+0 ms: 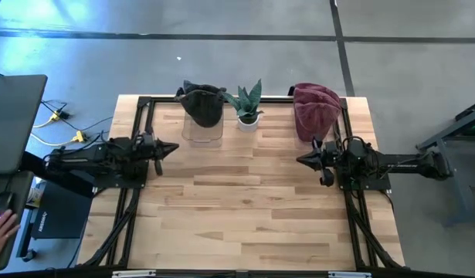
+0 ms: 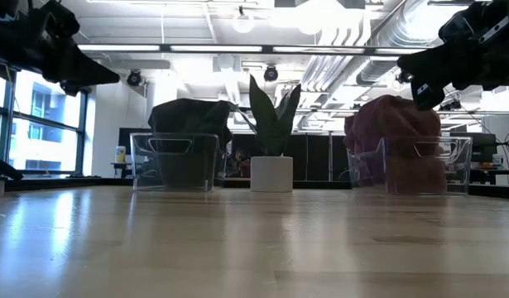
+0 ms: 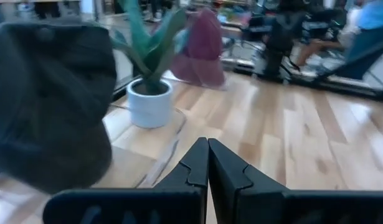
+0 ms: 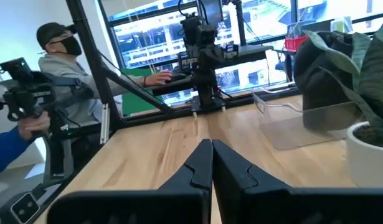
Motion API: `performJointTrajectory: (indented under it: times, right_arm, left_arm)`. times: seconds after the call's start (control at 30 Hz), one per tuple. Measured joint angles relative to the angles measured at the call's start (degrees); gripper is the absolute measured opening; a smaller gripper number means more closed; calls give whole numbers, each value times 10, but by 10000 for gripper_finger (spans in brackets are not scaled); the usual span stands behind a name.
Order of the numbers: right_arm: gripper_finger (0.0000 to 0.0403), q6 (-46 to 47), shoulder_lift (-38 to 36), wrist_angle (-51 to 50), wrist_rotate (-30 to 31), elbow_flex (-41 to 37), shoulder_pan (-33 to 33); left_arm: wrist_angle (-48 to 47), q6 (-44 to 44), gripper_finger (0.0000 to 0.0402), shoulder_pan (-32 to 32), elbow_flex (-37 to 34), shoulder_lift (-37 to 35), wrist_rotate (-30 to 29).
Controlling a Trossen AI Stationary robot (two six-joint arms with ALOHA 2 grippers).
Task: Pick & Place hat
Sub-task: Return to Home Position
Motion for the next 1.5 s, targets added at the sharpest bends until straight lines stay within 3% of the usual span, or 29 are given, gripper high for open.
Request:
performJointTrajectory:
  times: [0.17, 0.6, 0.77, 0.97, 1.1, 1.33, 1.5]
  right_arm:
    - [4, 2, 0, -1, 5, 0, 6]
    - [1, -12, 0, -25, 19, 0, 7]
    - [1, 10, -32, -37, 39, 2, 10]
    - [1, -13, -145, -94, 36, 6, 28]
    - [1, -37, -140, -115, 39, 0, 28]
    - [0, -111, -144, -141, -25, 0, 45]
    - [0, -129, -142, -155, 33, 0, 51]
  left_arm:
    - [45, -18, 0, 0, -48, -7, -12]
    - [241, 35, 0, 0, -123, -1, 115]
    - [231, 21, 0, 0, -124, 11, 103]
    - [235, 11, 0, 0, -124, 18, 105]
    - [231, 6, 0, 0, -124, 20, 105]
    - [234, 6, 0, 0, -125, 26, 103]
    - [234, 6, 0, 0, -125, 26, 108]
